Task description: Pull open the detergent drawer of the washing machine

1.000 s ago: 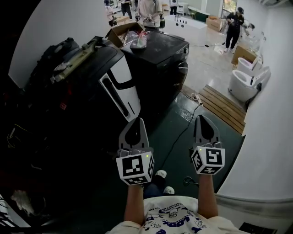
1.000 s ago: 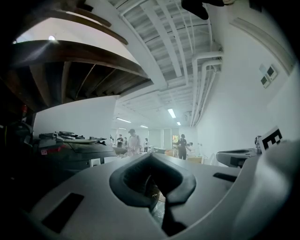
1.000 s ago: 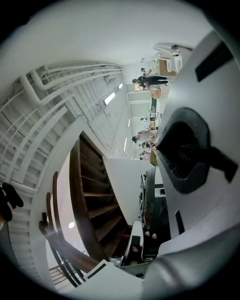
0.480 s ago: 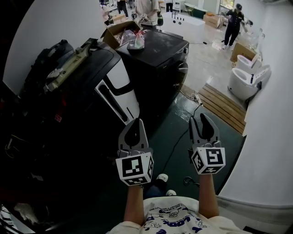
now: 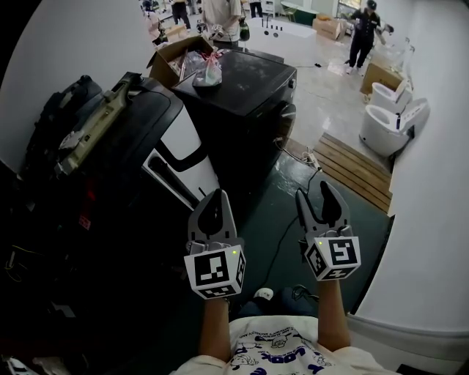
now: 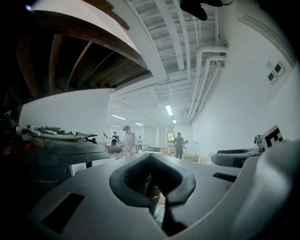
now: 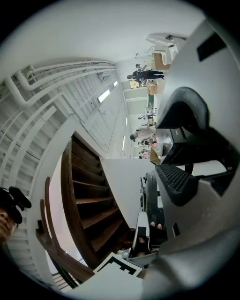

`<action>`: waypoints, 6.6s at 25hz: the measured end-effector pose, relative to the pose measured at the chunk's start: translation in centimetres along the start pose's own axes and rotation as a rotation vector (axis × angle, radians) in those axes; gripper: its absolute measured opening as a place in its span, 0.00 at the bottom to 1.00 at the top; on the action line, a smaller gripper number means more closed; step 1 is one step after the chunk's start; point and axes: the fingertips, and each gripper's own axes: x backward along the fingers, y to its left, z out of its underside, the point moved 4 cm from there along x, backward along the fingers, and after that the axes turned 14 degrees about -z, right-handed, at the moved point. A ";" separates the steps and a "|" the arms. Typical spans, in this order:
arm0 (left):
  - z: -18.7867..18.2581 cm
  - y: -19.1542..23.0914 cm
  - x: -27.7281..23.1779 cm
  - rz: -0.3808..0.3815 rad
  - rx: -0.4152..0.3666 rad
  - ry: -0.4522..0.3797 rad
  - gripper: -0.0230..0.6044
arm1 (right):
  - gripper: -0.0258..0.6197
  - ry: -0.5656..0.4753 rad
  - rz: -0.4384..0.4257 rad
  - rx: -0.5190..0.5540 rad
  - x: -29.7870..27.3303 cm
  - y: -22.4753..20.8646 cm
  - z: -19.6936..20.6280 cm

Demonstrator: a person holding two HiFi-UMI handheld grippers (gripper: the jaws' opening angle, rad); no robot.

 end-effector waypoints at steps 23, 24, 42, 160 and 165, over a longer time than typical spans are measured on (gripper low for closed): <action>3.0 -5.0 -18.6 -0.079 0.010 0.085 0.06 | 0.44 0.059 -0.100 -0.054 -14.9 -14.0 2.7; 2.8 -5.5 -19.8 -0.088 0.012 0.085 0.06 | 0.43 0.058 -0.109 -0.056 -15.9 -15.1 2.5; 3.7 -10.2 -33.0 -0.274 0.022 0.113 0.06 | 0.43 0.080 -0.300 -0.110 -28.6 -27.3 3.3; 28.6 -8.1 -51.1 0.083 0.014 0.503 0.06 | 0.39 -0.377 -0.556 -1.448 -48.6 -31.5 35.1; 28.5 -9.5 -50.2 0.096 0.012 0.500 0.06 | 0.39 -0.382 -0.551 -1.445 -46.4 -32.2 35.1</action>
